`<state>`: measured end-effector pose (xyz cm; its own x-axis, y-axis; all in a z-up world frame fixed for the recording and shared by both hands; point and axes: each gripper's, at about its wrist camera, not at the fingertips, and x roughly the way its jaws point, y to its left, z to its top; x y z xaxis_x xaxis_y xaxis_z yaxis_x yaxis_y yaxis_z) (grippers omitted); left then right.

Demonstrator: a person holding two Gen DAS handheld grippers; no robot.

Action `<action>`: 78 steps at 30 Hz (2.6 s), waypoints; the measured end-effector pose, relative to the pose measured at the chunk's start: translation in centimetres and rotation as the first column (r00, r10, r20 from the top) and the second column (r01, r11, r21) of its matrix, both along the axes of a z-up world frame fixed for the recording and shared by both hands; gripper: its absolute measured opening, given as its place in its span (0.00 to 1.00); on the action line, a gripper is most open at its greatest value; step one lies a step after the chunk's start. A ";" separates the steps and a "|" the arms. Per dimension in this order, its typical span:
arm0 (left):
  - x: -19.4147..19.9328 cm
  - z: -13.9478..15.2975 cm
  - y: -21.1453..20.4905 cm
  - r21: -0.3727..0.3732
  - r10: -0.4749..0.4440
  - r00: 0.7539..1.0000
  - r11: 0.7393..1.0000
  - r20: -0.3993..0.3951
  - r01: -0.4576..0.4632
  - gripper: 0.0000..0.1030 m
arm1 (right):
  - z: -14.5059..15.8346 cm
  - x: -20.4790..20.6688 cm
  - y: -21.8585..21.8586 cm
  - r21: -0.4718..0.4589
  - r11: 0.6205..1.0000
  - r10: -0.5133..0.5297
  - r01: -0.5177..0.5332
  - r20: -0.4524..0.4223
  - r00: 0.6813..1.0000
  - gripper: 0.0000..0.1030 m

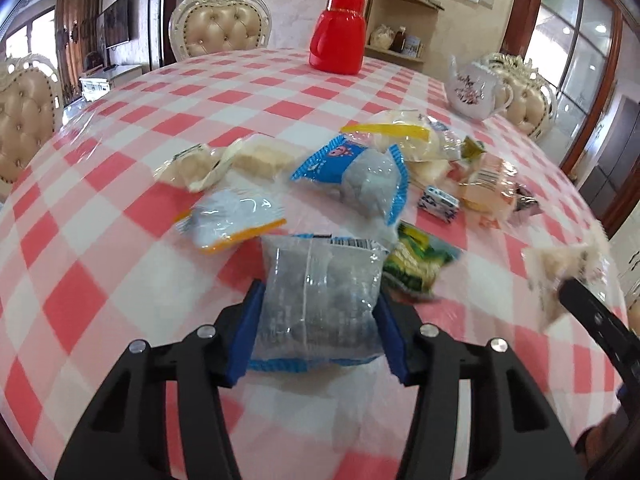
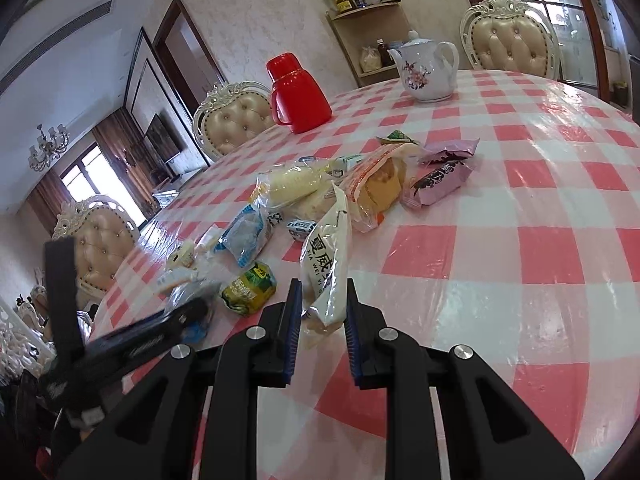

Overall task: Organize snacks
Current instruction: 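Grasp the blue-trimmed bean bag with the left tool while the right tool grasps a white snack bag, then lift the bean bag with the left tool while the right tool lifts the white bag, then lower both bags into the clear container and open both tools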

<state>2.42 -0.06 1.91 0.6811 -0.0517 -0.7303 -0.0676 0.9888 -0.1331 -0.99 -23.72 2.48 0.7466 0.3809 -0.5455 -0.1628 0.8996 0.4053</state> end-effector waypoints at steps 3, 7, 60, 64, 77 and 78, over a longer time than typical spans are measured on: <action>-1.8 0.4 -0.1 0.003 0.004 0.999 1.000 0.043 -0.004 0.48 | 0.0 -0.1 -0.1 0.008 1.000 0.001 -0.001 0.006 1.000 0.20; -3.2 0.8 0.4 -0.032 0.025 0.997 0.999 0.077 -0.022 0.47 | 0.0 -0.3 -0.5 0.033 0.999 0.001 -0.001 0.014 1.000 0.20; -15.3 3.3 4.6 0.050 -0.099 0.994 0.994 0.041 0.097 0.49 | 0.1 -12.7 6.9 0.167 0.961 0.221 -0.221 0.024 0.975 0.20; -16.9 3.7 6.0 0.042 -0.092 0.995 0.995 0.039 0.091 0.49 | 0.3 -13.5 9.0 0.151 0.951 0.268 -0.269 0.027 0.963 0.20; -23.5 5.3 13.1 0.110 -0.019 0.999 0.994 0.049 0.014 0.49 | 1.5 -17.0 17.6 0.151 0.864 0.482 -0.481 0.031 0.876 0.20; -24.1 5.3 14.0 0.121 -0.010 0.999 0.993 0.044 0.005 0.49 | 1.5 -17.3 18.5 0.143 0.855 0.500 -0.499 0.028 0.866 0.20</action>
<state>-21.72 13.97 7.16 0.7129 0.0300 -0.7006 -0.0569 0.9983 -0.0153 -18.31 -5.22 4.03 0.4305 0.7743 -0.4638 -0.5703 0.6317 0.5251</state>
